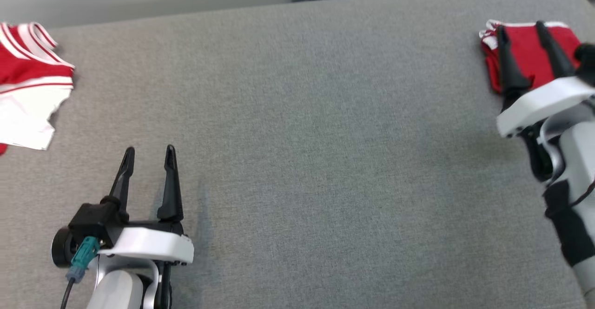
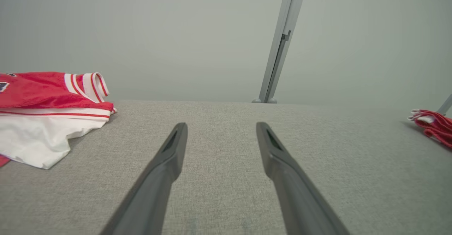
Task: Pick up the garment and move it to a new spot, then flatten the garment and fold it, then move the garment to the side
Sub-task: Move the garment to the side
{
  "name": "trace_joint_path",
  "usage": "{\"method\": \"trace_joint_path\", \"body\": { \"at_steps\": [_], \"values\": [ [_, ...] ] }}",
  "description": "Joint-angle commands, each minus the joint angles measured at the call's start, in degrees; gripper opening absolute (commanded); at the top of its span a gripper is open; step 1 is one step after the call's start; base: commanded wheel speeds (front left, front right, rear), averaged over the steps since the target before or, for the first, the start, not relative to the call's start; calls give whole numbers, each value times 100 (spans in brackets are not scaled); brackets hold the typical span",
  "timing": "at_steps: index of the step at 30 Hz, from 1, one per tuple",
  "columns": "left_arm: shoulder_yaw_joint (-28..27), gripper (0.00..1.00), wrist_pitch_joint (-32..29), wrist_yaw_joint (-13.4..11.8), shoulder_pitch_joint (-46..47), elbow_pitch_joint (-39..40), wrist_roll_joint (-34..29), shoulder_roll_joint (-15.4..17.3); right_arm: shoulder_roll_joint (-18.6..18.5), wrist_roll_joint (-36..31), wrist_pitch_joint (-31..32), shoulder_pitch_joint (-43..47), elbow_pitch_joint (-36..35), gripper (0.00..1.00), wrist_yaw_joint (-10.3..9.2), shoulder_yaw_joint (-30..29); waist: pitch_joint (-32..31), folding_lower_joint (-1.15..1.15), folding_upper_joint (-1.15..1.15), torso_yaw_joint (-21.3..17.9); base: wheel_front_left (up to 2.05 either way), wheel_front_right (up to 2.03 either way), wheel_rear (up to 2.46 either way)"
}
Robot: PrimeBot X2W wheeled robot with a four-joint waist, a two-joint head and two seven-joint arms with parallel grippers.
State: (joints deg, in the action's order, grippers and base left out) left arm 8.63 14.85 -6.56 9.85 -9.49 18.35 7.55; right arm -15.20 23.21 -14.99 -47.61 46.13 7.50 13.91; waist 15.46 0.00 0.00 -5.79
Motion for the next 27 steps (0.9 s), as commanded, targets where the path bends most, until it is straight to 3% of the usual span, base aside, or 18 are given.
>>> {"method": "trace_joint_path", "body": {
  "at_steps": [1,13,19,27],
  "values": [
    [-37,100,26,-13,-77,-35,44,-7,39,-54,-28,181,-114,100,-2,-44,-242,0,0,115,0,0,0],
    [-293,100,40,34,-801,5,-25,-231,1063,-997,-29,2460,-2132,100,-1,-1198,-959,0,0,500,0,0,0],
    [-203,100,41,58,-1052,34,-143,-314,1216,-1300,-26,3461,-2961,100,-1,-1296,-1163,0,0,665,0,0,0],
    [-143,100,41,54,-1194,-15,-203,-350,1216,-908,43,4108,-3364,100,-1,-1180,-1327,0,0,769,0,0,0]
  ]
}}
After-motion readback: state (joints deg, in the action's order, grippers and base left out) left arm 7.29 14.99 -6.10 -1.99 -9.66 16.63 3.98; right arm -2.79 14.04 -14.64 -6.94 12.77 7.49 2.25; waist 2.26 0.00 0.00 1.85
